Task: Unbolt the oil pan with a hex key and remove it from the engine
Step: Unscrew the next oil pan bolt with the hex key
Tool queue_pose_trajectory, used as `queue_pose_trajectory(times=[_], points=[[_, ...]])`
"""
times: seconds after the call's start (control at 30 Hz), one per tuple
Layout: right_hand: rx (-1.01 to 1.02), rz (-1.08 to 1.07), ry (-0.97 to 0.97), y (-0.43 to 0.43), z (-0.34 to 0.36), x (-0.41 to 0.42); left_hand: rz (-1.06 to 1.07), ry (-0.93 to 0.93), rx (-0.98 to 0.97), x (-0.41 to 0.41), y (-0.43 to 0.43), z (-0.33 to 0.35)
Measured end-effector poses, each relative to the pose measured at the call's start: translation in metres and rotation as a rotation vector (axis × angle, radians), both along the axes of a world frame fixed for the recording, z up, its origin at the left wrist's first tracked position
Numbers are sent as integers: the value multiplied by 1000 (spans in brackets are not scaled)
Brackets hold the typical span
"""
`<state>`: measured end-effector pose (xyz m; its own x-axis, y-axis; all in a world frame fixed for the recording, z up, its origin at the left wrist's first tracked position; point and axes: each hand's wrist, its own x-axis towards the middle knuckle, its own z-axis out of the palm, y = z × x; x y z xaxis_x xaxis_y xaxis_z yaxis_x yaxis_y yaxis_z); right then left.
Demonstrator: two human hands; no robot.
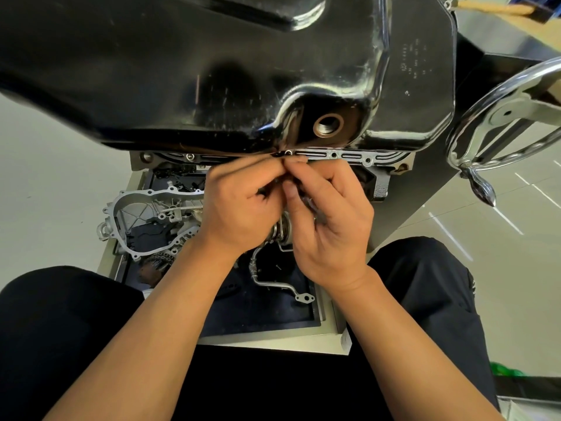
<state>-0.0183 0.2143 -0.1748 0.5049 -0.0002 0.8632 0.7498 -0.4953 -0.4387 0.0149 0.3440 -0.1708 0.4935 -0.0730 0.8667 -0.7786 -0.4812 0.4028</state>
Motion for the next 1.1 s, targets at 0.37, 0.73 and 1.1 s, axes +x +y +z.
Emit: queue_pose_trajectory(times=[0.37, 0.73, 1.1], points=[[7, -10, -49, -5, 2, -1, -1, 91, -65, -5, 0, 3], [-140, 139, -81, -20, 11, 14, -24, -42, 28, 0, 6, 8], [-9, 133, -51, -17, 4, 14, 34, 3, -15, -3, -1, -5]])
